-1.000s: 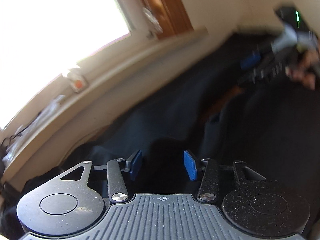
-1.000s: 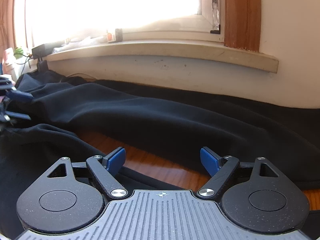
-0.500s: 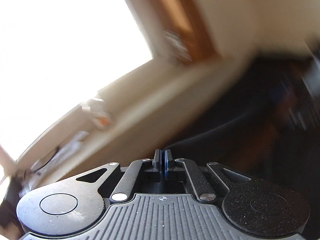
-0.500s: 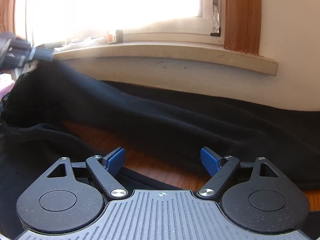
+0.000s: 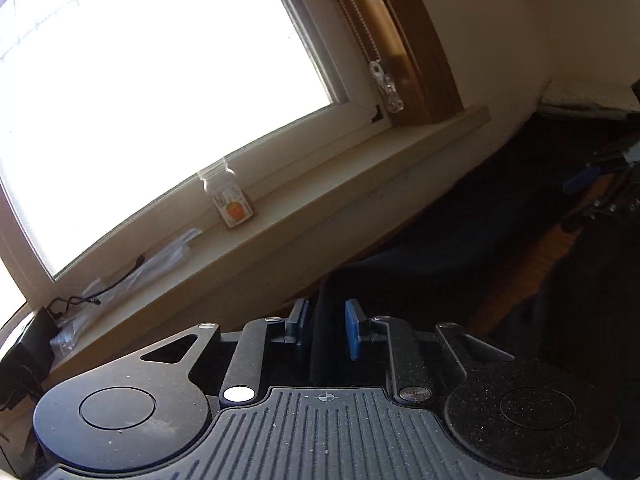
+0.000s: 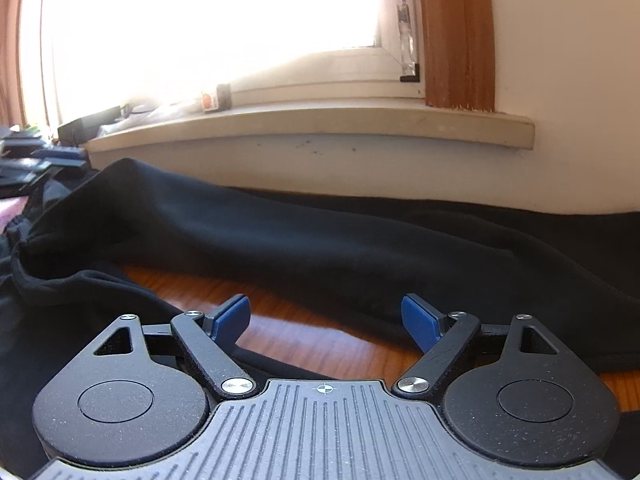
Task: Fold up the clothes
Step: 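Grasp the hoodie fabric with the left gripper while the right gripper closes on fabric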
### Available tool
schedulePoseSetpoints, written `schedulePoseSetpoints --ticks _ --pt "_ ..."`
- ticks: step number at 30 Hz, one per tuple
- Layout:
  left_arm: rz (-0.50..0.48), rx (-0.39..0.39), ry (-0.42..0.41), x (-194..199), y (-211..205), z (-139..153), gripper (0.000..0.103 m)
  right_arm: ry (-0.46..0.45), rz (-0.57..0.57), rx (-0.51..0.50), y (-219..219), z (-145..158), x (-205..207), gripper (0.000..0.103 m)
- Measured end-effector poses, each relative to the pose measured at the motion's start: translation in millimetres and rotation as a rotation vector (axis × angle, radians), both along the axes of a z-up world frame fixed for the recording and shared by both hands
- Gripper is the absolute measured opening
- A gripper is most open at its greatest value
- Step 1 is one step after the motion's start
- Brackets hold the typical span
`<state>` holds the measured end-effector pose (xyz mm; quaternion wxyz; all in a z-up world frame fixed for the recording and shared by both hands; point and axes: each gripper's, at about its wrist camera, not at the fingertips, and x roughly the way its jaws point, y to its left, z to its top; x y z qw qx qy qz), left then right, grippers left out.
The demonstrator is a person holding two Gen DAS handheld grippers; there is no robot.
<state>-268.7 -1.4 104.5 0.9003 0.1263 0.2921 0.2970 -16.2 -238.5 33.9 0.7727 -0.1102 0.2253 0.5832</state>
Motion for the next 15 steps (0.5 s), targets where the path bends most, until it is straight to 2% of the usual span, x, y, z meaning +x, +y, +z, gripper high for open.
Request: schedulePoseSetpoints --ticks 1,2,3,4,5,9,15 --pt "-0.002 -0.006 0.006 -6 -5 -1 0.023 -0.008 0.001 0.004 0 1 -1 0.081" --pt "-0.005 -0.012 0.013 -11 -9 -2 0.023 -0.02 0.004 0.008 -1 1 -3 0.072" --pt "-0.008 -0.022 0.02 -16 -12 -4 0.023 -0.032 0.023 -0.001 1 2 -5 0.061" --pt "-0.009 -0.033 0.028 -20 -13 -6 0.023 -0.052 0.039 -0.025 4 3 -8 0.039" --pt "-0.007 -0.043 0.037 -22 -12 -9 0.023 -0.079 0.043 -0.052 7 4 -11 0.034" --pt "-0.003 -0.058 0.084 -23 -6 -24 0.024 -0.157 0.056 -0.143 21 7 -15 0.034" --pt "0.012 -0.084 0.113 -22 4 -41 0.027 -0.232 0.109 -0.236 40 -2 -6 0.042"
